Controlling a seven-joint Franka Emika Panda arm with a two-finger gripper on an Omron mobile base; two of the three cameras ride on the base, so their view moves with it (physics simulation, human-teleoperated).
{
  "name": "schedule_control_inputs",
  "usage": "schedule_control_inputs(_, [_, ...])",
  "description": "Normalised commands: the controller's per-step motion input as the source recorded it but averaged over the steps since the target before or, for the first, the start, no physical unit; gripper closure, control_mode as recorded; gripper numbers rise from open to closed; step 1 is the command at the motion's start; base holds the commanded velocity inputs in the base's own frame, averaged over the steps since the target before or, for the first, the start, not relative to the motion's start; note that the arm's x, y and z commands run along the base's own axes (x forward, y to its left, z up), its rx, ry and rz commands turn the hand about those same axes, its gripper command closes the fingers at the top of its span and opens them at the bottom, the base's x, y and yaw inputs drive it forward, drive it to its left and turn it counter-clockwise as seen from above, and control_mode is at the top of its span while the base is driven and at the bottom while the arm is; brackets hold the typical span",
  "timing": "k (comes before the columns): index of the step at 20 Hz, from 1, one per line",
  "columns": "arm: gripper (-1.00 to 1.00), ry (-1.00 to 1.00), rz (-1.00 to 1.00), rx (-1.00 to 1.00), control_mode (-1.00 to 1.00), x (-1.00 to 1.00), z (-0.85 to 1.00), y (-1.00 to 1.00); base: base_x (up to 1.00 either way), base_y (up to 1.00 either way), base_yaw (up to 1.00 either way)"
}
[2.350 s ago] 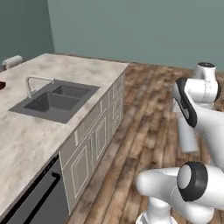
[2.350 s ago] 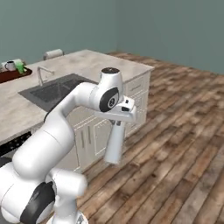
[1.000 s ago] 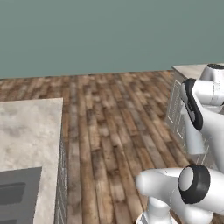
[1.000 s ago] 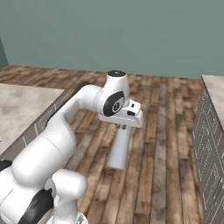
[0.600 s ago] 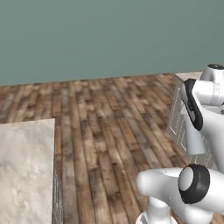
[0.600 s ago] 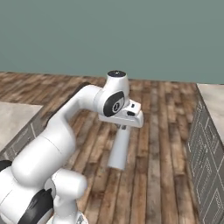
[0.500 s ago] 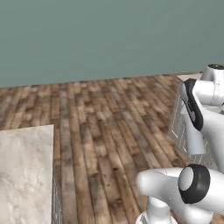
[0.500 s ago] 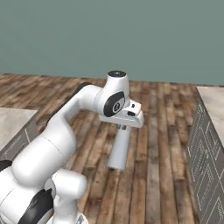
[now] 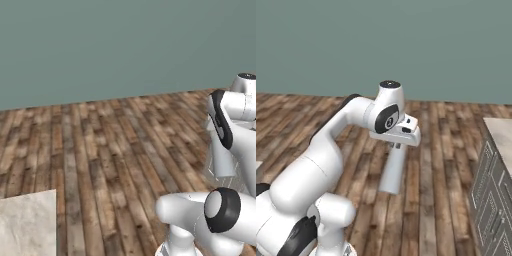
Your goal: There is a tray on the dining counter. Grab the cup, mug, and pitcher and place them on the tray. The pitcher may be placed next to the tray if it cannot fit the tray.
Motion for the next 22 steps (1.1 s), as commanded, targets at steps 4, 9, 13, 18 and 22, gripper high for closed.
schedule_control_inputs(4, [1.00, 0.00, 0.00, 0.00, 1.00, 0.00, 0.00, 0.00, 1.00, 0.01, -0.05])
schedule_control_inputs(9, [1.00, 0.00, 0.00, 0.00, 1.00, 0.00, 0.00, 0.00, 1.00, 0.00, -0.01])
schedule_control_inputs(13, [1.00, 0.00, 0.00, 0.00, 1.00, 0.00, 0.00, 0.00, 1.00, 0.00, 0.00])
schedule_control_inputs(18, [1.00, 0.00, 0.00, 0.00, 1.00, 0.00, 0.00, 0.00, 1.00, 0.00, 0.09])
schedule_control_inputs(22, [1.00, 0.00, 0.00, 0.00, 1.00, 0.00, 0.00, 0.00, 1.00, 0.00, 0.44])
